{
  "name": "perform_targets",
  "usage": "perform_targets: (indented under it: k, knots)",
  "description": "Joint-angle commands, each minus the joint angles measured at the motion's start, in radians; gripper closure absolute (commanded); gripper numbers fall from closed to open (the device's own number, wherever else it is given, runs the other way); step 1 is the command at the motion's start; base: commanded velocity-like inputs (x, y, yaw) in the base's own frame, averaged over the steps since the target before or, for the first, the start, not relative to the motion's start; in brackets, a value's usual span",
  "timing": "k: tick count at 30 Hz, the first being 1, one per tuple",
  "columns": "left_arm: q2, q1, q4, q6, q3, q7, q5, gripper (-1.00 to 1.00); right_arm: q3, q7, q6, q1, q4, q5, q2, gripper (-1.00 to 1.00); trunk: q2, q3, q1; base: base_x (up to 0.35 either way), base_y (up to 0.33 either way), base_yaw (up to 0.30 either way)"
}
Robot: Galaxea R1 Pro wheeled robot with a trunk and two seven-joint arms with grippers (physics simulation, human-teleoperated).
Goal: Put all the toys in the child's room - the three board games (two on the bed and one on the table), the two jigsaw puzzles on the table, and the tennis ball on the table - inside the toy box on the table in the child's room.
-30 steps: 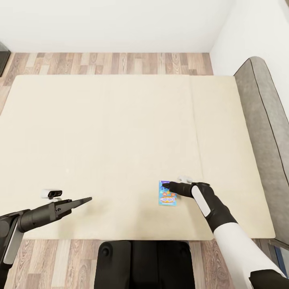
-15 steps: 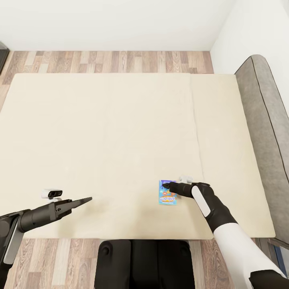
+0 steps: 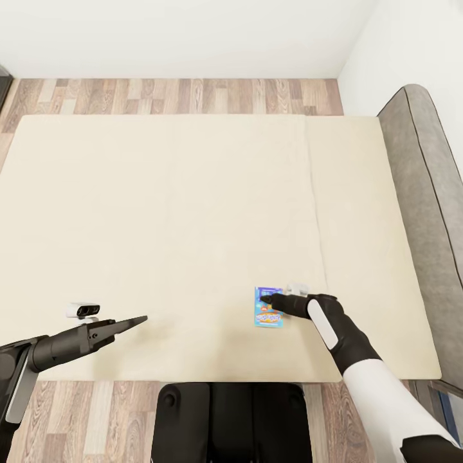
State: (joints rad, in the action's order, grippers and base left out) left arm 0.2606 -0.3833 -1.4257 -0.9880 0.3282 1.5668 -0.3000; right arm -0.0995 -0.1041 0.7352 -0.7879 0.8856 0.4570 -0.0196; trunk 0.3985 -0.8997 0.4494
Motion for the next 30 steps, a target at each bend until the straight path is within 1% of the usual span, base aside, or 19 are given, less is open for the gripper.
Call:
perform_targets:
  k: [1, 8, 25, 30]
  knots:
    - [0.0, 0.0, 0.0, -0.011, -0.001, 0.004, 0.001, -1.0, -0.002, -0.005, 0.004, 0.0, 0.001, -0.005, -0.001, -1.0, 0.002, -0.001, 0.001, 0.0, 0.0, 0.0]
    - [0.0, 0.001, -0.001, -0.011, -0.001, 0.004, 0.001, -1.0, 0.0, -0.007, 0.005, 0.006, 0.001, -0.004, -0.003, -1.0, 0.002, -0.001, 0.001, 0.0, 0.0, 0.0]
    - [0.0, 0.001, -0.001, -0.011, 0.0, 0.004, 0.001, -1.0, 0.0, -0.008, 0.007, 0.012, 0.01, -0.003, 0.007, -1.0, 0.002, -0.001, 0.001, 0.0, 0.016, 0.0]
    - [0.008, 0.001, 0.0, -0.011, 0.005, 0.004, 0.001, -1.0, 0.0, -0.008, 0.005, 0.012, 0.01, -0.004, 0.009, -1.0, 0.002, -0.001, 0.001, 0.0, 0.002, 0.0]
